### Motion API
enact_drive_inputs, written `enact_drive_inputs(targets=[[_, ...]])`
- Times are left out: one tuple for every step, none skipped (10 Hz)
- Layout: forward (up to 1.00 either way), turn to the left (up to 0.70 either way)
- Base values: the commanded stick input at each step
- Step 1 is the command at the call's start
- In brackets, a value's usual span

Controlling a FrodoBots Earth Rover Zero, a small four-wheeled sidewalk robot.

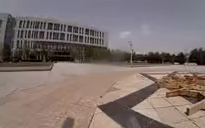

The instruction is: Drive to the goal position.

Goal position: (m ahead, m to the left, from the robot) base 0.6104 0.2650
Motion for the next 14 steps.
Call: enact_drive_inputs(targets=[[0.70,0.01],[0.70,0.01],[0.70,0.18],[0.70,0.36],[0.70,0.35],[0.70,0.20],[0.70,0.07],[0.70,0.01],[0.70,0.01],[0.70,0.01],[0.70,0.01],[0.70,0.01],[0.70,0.01],[0.70,0.01]])
